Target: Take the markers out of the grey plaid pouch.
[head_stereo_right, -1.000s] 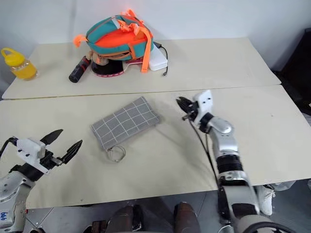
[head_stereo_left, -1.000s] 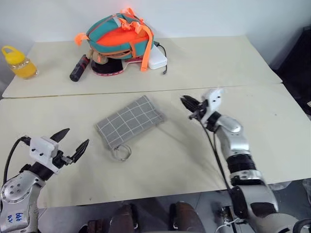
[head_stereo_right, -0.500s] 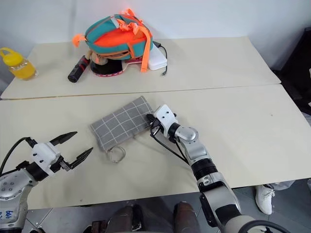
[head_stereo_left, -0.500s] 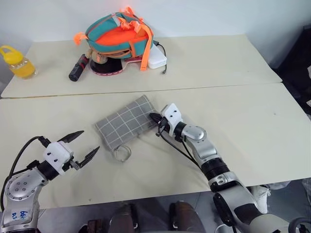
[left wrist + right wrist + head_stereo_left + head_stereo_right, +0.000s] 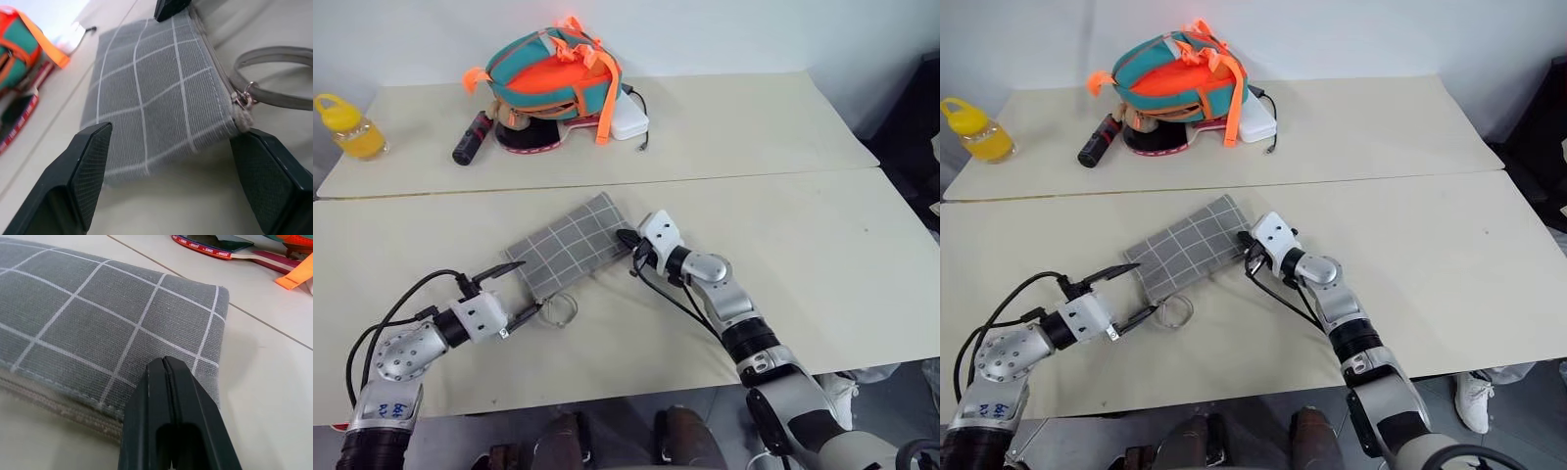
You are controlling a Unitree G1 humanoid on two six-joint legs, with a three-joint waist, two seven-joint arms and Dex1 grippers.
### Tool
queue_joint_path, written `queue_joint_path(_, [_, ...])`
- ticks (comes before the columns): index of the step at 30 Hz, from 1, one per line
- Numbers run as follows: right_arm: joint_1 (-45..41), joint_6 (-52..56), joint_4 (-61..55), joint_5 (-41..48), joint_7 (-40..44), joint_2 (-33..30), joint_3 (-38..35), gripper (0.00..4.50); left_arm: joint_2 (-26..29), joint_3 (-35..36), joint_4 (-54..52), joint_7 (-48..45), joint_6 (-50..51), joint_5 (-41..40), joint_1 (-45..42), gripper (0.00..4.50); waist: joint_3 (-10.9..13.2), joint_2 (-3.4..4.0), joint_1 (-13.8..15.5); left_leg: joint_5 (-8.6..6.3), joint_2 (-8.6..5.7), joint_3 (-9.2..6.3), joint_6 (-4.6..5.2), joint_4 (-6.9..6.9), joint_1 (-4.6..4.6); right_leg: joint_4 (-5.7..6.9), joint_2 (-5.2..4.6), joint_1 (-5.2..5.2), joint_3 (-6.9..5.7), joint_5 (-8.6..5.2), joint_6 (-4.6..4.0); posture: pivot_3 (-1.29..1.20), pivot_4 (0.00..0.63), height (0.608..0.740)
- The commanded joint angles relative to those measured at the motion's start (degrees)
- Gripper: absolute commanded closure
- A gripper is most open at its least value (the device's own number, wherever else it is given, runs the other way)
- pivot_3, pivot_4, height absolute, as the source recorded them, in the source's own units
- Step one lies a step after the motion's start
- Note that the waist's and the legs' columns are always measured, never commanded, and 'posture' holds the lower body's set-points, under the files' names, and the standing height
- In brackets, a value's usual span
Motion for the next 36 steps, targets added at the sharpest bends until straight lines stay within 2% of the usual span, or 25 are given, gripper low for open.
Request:
queue_joint_path(1, [1.3,0.8,-1.2,0.0,0.0,-0.8,-0.5,4.48,0.9,-1.8,3.5,1.6,-0.9,3.1,-0.5,0.53,0.0,0.02,0.0,0.01,0.0,0.0,0.0,0.0,0.01,0.02,0.0,0.0,0.0,0.0,0.0,0.0,0.15,0.74])
queue_joint_path(5, [1.9,1.2,-2.0,0.2,0.1,-0.8,-0.4,4.5,0.5,-3.2,4.9,1.4,-0.7,1.9,-1.2,1.35,0.0,0.05,0.0,0.04,0.01,-0.01,-0.01,0.01,0.02,0.08,0.0,0.0,0.0,0.0,0.0,0.0,0.15,0.74])
queue_joint_path(11, [2.1,1.8,-3.1,0.5,0.3,-1.1,-0.6,4.5,0.7,-4.0,4.7,0.7,-0.1,0.0,-0.6,3.34,-0.1,0.15,-0.1,0.09,0.0,-0.02,-0.02,0.01,0.04,0.12,-0.01,0.0,0.0,0.0,-0.01,0.0,0.15,0.74])
queue_joint_path(15, [2.3,2.8,-6.0,2.1,2.2,-2.5,-1.6,4.5,0.6,-4.0,4.5,0.4,0.1,-1.0,-0.1,4.49,-0.1,0.17,-0.2,0.08,0.0,-0.02,-0.01,0.0,0.04,0.11,-0.02,-0.01,0.01,0.0,-0.01,0.0,0.15,0.74])
queue_joint_path(17, [2.7,5.0,-9.1,4.9,5.7,-3.7,-2.3,4.5,0.3,-3.9,4.5,0.7,0.3,-1.7,-0.1,4.49,-0.1,0.17,-0.1,0.08,0.0,-0.01,-0.01,-0.02,0.03,0.09,-0.02,-0.01,0.01,0.0,-0.01,0.0,0.15,0.74])
queue_joint_path(20, [3.7,10.1,-15.2,9.8,10.9,-5.4,-3.2,3.88,-0.1,-4.0,4.1,0.8,1.1,-2.7,-0.5,4.5,-0.1,0.17,-0.1,0.07,0.0,-0.01,-0.01,-0.05,0.02,0.06,-0.02,-0.03,0.01,0.0,0.0,0.0,0.15,0.74])
queue_joint_path(23, [5.2,21.9,-26.5,17.8,16.5,-7.3,-3.1,2.84,-0.6,-4.8,3.1,1.3,2.1,-2.0,-1.9,4.5,-0.1,0.18,-0.1,0.07,0.0,-0.01,-0.01,-0.06,0.01,0.06,-0.01,-0.05,0.01,0.0,-0.01,0.0,0.15,0.74])
queue_joint_path(26, [7.0,36.6,-37.1,25.4,18.7,-9.3,-1.8,1.75,-1.5,-6.2,1.2,2.2,4.1,-0.7,-3.6,4.5,-0.1,0.18,0.3,0.07,0.0,-0.04,0.0,-0.04,0.01,0.06,-0.01,-0.04,0.02,0.0,-0.01,0.0,0.15,0.74])
queue_joint_path(28, [8.4,45.6,-41.6,28.7,18.2,-9.9,0.2,1.01,-2.3,-7.5,-0.5,3.1,5.7,0.9,-4.8,4.5,-0.1,0.16,1.1,0.05,-0.01,-0.06,0.02,-0.03,0.0,0.05,-0.02,-0.03,0.02,0.01,-0.01,0.0,0.15,0.74])
queue_joint_path(30, [10.0,51.0,-43.4,30.4,15.0,-7.9,1.1,0.36,-3.1,-8.9,-2.6,3.3,7.8,1.8,-6.4,4.5,-0.1,0.11,1.6,0.03,-0.01,-0.09,0.05,-0.03,0.0,-0.02,-0.02,0.0,-0.01,0.01,-0.01,0.0,0.15,0.74])
queue_joint_path(33, [11.6,52.9,-43.3,28.8,11.1,-5.3,3.3,0.36,-3.8,-10.0,-5.6,3.3,10.3,2.2,-7.5,4.5,-0.2,0.08,1.9,0.02,-0.03,-0.05,0.06,-0.03,-0.06,-0.12,-0.02,-0.03,-0.01,0.01,-0.02,0.0,0.15,0.74])
queue_joint_path(36, [11.1,53.5,-41.4,28.5,6.8,-2.6,1.7,0.36,-3.7,-10.2,-7.1,3.9,11.9,3.0,-7.7,4.5,-0.2,0.07,2.1,0.02,-0.02,0.01,0.05,-0.03,-0.17,-0.1,0.0,-0.15,-0.01,0.01,-0.02,0.0,0.15,0.74])
